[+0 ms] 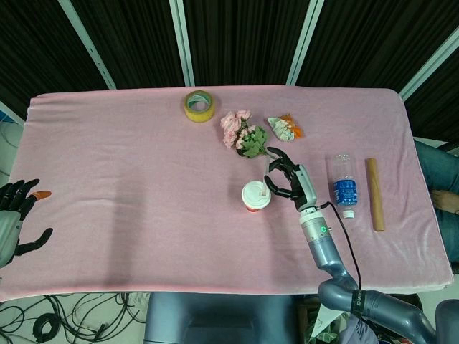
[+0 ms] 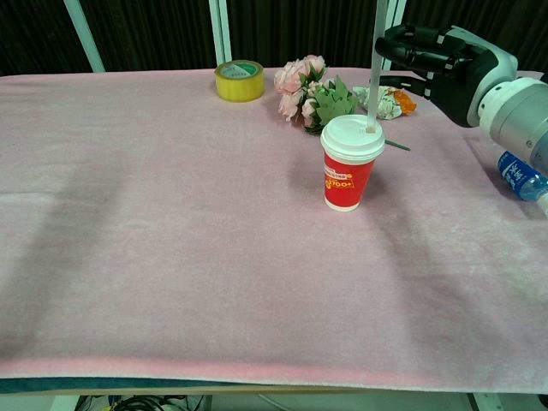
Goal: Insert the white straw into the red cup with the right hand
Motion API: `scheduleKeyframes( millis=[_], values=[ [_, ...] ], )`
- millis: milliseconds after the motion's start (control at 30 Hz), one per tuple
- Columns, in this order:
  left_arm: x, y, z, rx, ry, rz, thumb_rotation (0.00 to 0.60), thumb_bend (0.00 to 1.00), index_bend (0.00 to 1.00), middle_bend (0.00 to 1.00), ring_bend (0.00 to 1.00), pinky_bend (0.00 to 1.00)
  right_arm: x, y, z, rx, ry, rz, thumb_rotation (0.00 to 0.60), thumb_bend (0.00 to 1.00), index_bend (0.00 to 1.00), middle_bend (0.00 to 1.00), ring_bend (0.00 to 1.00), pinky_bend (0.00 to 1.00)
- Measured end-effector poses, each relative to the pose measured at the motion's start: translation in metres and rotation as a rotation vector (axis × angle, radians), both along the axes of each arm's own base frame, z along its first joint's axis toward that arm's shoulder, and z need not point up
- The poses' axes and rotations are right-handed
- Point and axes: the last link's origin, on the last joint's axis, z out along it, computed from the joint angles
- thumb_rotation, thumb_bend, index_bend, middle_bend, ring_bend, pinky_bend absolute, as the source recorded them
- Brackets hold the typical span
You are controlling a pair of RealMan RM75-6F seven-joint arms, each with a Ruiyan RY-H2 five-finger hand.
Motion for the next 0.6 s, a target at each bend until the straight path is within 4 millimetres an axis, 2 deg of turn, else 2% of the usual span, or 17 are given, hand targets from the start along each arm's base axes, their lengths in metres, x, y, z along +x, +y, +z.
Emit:
scheduleKeyframes(
  millis=[600],
  values=[
    [-0.0005,0.0003,-0.0003,0.001,0.002,0.003,0.600,0.27,0.24,0.08,0.00,0.00,0.0002,-0.0009,0.0024,-0.006,0.002,0.000,0.600,0.35,0.65,0.13,0.03,0.20]
  ],
)
